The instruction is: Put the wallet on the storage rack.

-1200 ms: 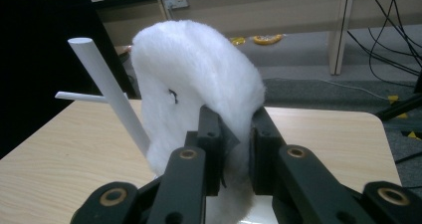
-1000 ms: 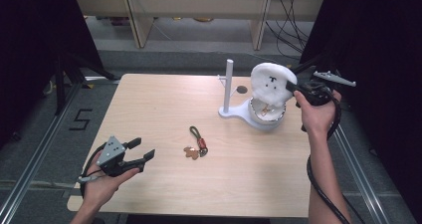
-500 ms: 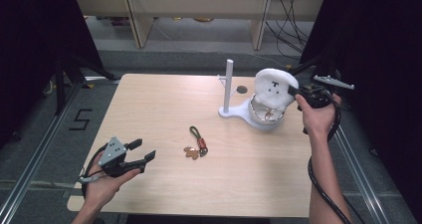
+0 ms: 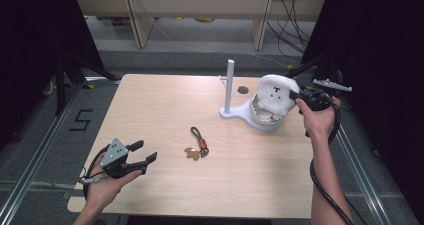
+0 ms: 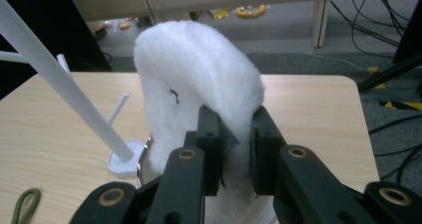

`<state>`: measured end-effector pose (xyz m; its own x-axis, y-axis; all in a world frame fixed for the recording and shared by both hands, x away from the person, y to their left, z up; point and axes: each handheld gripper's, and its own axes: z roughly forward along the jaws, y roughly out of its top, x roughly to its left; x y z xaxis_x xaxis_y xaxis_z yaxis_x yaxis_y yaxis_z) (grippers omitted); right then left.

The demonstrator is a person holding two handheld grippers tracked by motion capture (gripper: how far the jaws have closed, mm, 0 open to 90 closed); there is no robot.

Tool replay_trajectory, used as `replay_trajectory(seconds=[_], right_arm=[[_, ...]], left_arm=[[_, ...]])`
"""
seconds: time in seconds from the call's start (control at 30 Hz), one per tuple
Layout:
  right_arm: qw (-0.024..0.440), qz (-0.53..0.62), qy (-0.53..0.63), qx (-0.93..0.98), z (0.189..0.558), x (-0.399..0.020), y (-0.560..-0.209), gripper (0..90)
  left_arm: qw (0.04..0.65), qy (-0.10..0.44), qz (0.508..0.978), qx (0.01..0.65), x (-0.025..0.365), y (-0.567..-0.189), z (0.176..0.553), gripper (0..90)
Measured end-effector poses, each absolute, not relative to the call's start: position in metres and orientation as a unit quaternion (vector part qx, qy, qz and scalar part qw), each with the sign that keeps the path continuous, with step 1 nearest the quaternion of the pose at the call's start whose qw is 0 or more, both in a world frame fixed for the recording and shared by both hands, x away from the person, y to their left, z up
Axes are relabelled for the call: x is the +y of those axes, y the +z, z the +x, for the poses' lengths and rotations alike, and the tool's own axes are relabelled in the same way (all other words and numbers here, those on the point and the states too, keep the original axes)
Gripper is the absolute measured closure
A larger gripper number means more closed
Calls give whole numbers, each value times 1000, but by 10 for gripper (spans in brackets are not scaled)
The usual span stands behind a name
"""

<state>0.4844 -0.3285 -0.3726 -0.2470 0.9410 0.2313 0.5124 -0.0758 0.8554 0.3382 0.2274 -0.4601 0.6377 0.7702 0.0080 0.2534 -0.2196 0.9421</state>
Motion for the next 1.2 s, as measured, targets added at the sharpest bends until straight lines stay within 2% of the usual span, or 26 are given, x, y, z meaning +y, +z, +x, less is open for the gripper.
replay_trajectory(seconds=[0.07,0.63,0.97,1.03,1.07,1.2], right_arm=[[236,563,457,647,486,-331,-376,795],[183,575,416,681,494,-331,-382,794],[210,570,373,701,506,-329,-388,762],[215,573,368,700,507,-328,-389,747],[232,562,361,707,508,-329,-392,723],[235,569,356,704,508,-327,-395,676]], left_arm=[[518,248,742,346,228,-460,338,338],[518,242,744,347,223,-462,339,337],[513,235,749,347,218,-463,342,335],[514,232,750,346,216,-464,343,334],[512,230,752,346,214,-464,344,334],[510,225,756,344,211,-464,347,333]])
